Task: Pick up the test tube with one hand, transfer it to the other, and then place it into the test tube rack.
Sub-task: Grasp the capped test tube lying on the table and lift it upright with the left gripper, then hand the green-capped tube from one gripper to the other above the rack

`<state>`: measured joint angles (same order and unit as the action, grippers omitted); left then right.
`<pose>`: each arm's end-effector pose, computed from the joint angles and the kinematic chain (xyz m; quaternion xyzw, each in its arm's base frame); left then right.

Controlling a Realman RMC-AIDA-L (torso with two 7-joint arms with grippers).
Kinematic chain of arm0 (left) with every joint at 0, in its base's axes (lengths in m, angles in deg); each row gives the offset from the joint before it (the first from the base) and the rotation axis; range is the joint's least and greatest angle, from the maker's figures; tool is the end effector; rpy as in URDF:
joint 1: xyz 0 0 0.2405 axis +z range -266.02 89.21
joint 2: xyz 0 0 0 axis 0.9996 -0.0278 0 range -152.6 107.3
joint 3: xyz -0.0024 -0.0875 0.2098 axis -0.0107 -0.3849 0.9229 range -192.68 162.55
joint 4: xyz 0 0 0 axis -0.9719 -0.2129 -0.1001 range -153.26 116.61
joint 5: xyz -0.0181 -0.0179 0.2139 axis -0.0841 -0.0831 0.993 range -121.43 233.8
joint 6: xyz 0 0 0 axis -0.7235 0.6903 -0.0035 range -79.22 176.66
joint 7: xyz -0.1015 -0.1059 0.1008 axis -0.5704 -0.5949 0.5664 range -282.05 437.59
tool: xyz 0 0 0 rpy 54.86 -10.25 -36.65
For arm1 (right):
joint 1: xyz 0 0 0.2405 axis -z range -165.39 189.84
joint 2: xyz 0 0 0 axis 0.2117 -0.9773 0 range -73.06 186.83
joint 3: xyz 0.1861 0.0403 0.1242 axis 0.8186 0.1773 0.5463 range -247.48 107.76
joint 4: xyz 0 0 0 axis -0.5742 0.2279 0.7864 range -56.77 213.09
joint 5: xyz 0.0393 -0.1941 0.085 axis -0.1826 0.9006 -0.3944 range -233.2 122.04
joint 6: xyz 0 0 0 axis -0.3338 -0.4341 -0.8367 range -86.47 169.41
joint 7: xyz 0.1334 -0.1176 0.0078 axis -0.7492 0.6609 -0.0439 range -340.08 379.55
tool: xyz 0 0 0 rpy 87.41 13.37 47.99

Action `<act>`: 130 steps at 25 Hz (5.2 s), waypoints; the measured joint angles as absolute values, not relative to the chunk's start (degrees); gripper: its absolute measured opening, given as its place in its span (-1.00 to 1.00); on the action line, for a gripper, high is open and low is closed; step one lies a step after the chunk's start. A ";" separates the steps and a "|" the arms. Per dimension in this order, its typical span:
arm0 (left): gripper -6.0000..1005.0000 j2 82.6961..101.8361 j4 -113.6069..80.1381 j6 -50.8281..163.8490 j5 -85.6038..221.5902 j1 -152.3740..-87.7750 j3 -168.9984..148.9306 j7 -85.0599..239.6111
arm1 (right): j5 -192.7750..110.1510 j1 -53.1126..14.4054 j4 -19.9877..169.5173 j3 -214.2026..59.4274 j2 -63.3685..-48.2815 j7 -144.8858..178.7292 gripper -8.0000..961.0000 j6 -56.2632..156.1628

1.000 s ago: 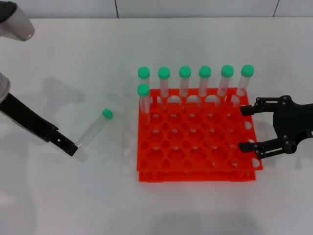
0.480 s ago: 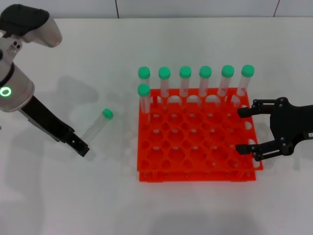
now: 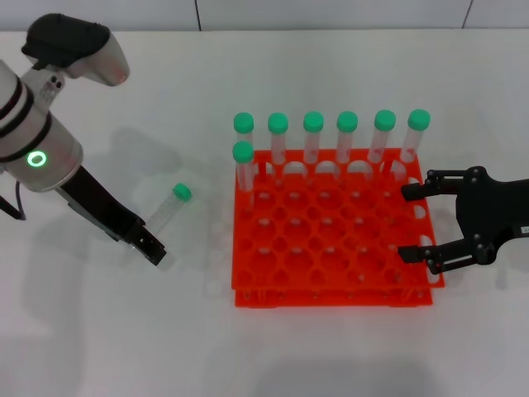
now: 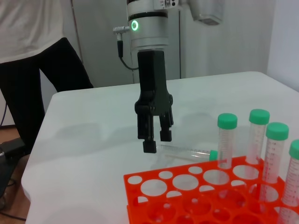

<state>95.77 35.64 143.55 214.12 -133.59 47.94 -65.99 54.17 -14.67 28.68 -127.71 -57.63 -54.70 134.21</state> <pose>-0.2237 0.3506 -0.0132 -0.8600 -0.4415 0.2353 0.1001 0.2159 0.3217 -0.0002 -0.9840 0.0499 0.1515 0.0791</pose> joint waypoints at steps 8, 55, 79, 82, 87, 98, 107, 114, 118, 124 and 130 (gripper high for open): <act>0.47 95.82 35.49 142.80 214.17 -133.52 48.04 -66.47 | 54.20 -14.66 28.78 -127.69 -57.63 -54.71 0.81 134.30; -0.26 96.26 31.07 138.84 217.18 -135.17 50.05 -68.63 | 54.19 -14.76 29.08 -127.69 -57.81 -54.56 0.81 134.19; -0.60 96.41 43.19 139.88 215.31 -131.62 51.64 -68.95 | 53.80 -14.69 29.21 -127.25 -58.08 -54.57 0.81 134.20; -0.60 96.41 51.30 139.52 212.42 -127.84 51.65 -68.44 | 53.69 -14.55 29.20 -127.23 -58.07 -54.58 0.81 134.22; -0.59 96.49 61.74 132.30 202.14 -120.00 52.07 -63.21 | 53.57 -14.35 29.23 -127.13 -58.07 -54.59 0.81 134.20; -0.58 96.66 55.49 113.89 163.14 -108.38 52.86 -27.34 | 52.95 -13.51 29.37 -127.22 -58.21 -54.45 0.81 134.36; -0.56 95.42 36.53 122.82 145.43 -113.91 51.75 -8.03 | 51.65 -12.88 29.93 -127.44 -58.32 -53.38 0.81 134.64; -0.55 89.96 20.36 130.02 147.14 -125.15 50.88 -9.76 | 51.13 -12.71 30.00 -127.66 -58.43 -53.11 0.81 134.72; -0.54 89.12 19.34 130.45 151.46 -128.00 50.88 -12.42 | 50.58 -12.42 30.00 -127.32 -58.43 -52.74 0.81 134.73; -0.53 89.77 19.45 130.69 157.81 -130.80 51.15 -13.11 | 50.57 -12.38 30.07 -127.17 -58.42 -52.55 0.81 134.62; -0.52 91.40 19.38 130.57 161.14 -131.84 51.42 -12.15 | 50.50 -12.39 30.09 -127.16 -58.42 -52.51 0.81 134.40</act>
<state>91.40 19.38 130.57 161.14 -131.84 51.42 -12.15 50.50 -12.39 30.09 -127.16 -58.42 -52.51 134.40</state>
